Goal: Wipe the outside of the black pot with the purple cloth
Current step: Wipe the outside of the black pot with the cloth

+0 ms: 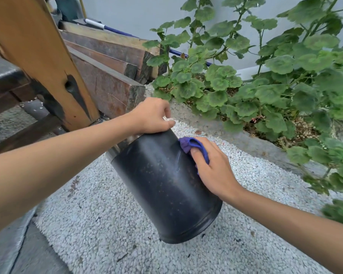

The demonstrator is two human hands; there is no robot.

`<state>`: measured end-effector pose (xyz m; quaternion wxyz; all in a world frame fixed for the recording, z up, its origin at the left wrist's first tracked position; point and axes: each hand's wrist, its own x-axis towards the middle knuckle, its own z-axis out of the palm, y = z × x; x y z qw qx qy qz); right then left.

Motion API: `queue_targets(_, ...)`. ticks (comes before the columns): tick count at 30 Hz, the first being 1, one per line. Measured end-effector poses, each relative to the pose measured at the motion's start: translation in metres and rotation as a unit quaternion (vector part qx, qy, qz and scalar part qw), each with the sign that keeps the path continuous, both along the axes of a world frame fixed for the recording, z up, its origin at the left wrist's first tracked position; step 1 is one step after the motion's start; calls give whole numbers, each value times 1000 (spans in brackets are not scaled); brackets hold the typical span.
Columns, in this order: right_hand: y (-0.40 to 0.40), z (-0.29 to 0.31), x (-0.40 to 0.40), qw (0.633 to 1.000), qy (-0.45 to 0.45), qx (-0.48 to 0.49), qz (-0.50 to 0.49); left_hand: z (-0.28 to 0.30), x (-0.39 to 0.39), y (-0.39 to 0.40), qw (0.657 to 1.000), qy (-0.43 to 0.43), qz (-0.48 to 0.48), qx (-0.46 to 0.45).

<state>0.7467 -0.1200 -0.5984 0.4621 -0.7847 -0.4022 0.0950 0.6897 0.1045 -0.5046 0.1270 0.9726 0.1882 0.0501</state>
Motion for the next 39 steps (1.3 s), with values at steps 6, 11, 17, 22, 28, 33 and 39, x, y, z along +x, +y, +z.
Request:
queue_targets(6, 42, 36, 14, 991, 100, 72, -47, 0, -17, 6, 982, 113, 30, -150)
queue_targets(11, 71, 39, -9, 995, 27, 49, 85, 0, -46, 6, 957, 49, 124, -257)
queue_targets(17, 71, 24, -38, 970, -84, -45, 223, -4, -70, 28, 934, 45, 101, -339)
queue_targets(22, 53, 21, -33, 948, -164, -73, 262, -8, -68, 21, 957, 51, 7, -286)
queue_targets(28, 21, 8, -39, 904, -274, -80, 318, -5, -87, 12, 987, 85, -105, -84)
queue_targets(33, -3, -1, -41, 881, -326, -78, 334, -9, -97, 16, 988, 83, -126, -32)
queue_targets(39, -29, -10, -43, 881, -329, -65, 333, -6, -94, 10, 987, 100, -87, -95)
